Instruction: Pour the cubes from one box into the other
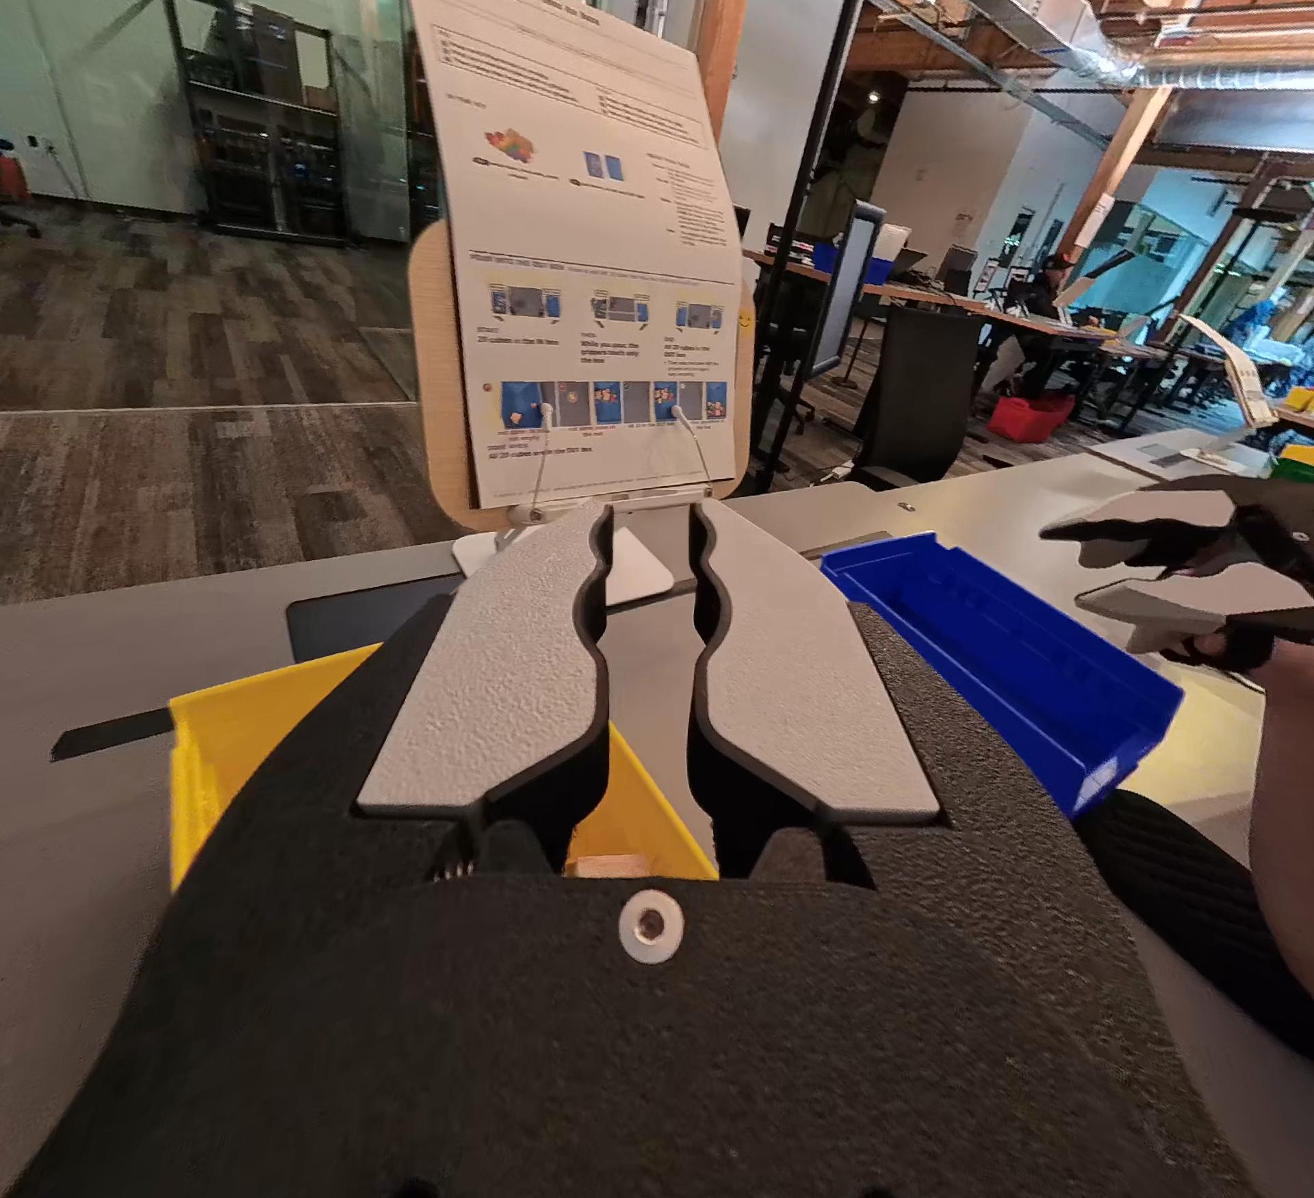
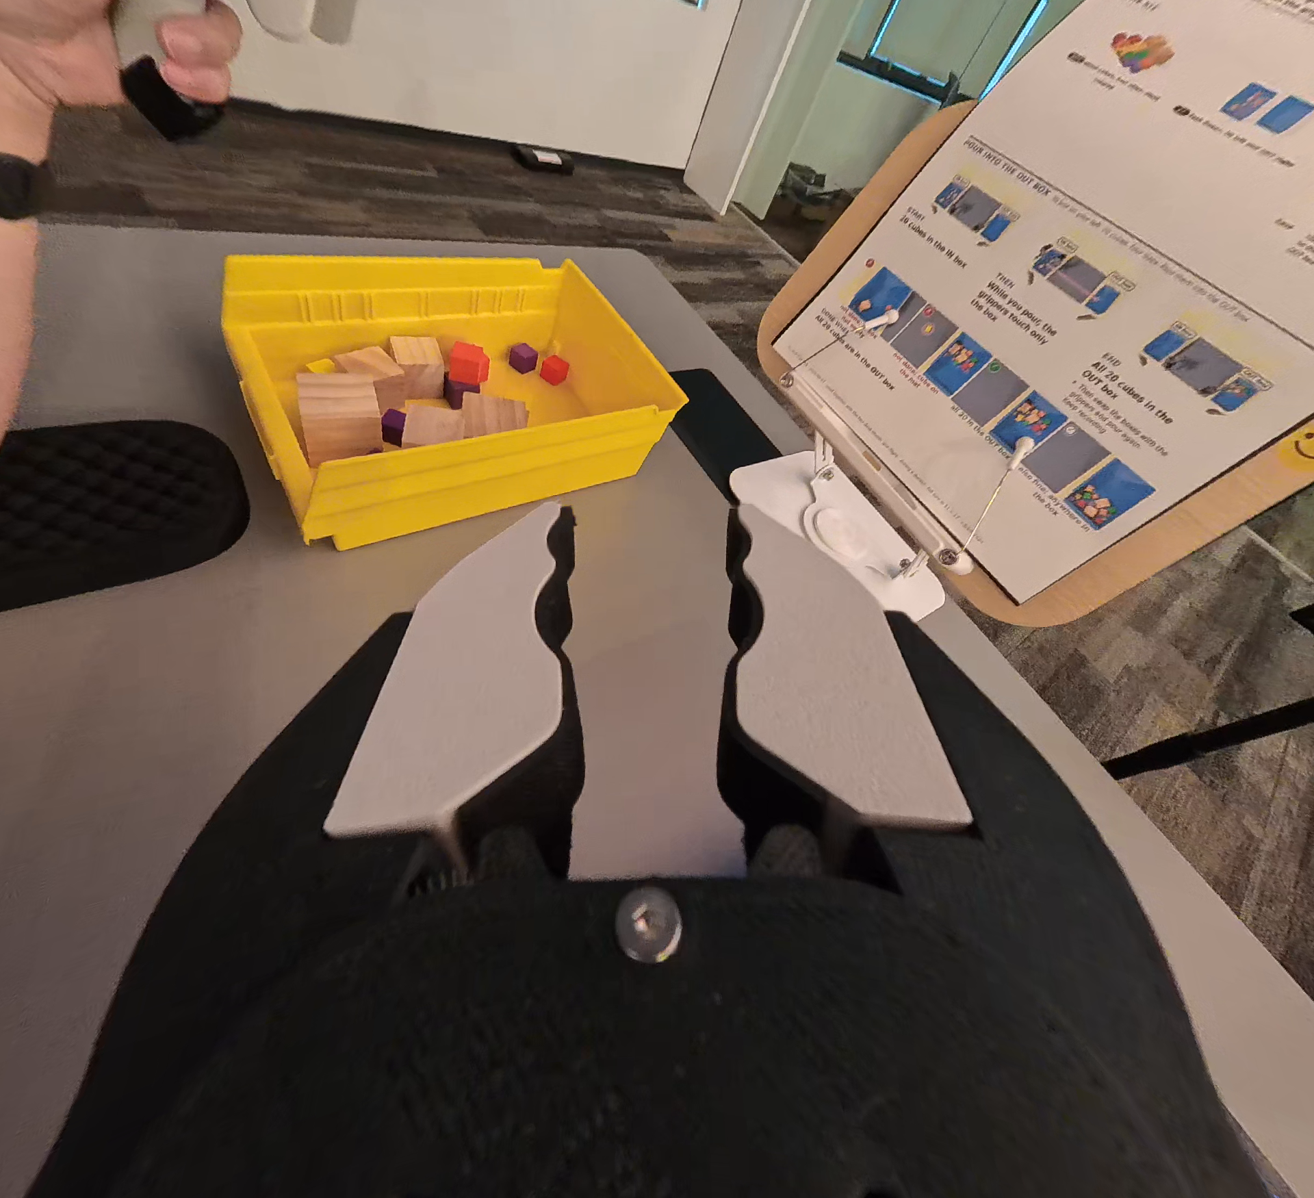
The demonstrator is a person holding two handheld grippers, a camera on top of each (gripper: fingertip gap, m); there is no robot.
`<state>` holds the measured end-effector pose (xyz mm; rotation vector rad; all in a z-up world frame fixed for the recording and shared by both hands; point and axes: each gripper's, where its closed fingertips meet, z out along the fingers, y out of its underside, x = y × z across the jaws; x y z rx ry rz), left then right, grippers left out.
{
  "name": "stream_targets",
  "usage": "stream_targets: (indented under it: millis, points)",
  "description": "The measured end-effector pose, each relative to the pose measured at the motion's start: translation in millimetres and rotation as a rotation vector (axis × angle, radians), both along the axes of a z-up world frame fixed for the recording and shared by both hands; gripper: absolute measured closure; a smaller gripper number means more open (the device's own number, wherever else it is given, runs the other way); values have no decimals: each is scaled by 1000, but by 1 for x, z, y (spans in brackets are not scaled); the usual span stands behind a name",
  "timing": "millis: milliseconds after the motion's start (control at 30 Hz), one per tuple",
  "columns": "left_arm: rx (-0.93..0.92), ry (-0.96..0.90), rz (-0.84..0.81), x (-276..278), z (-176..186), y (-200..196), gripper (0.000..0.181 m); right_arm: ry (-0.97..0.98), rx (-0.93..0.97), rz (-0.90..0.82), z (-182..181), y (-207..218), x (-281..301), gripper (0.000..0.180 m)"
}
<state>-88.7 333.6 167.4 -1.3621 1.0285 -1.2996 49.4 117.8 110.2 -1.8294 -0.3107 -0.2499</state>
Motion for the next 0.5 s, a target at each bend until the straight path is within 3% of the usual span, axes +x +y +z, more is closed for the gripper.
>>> stream_targets:
  millis: [167, 500]
  points:
    - [-32, -12, 45, -12, -2, 20, 161, 5, -9, 1, -4, 2, 1, 139]
    - [-22, 3, 38, -13, -4, 20, 161, 12, -35, -13, -11, 5, 1, 138]
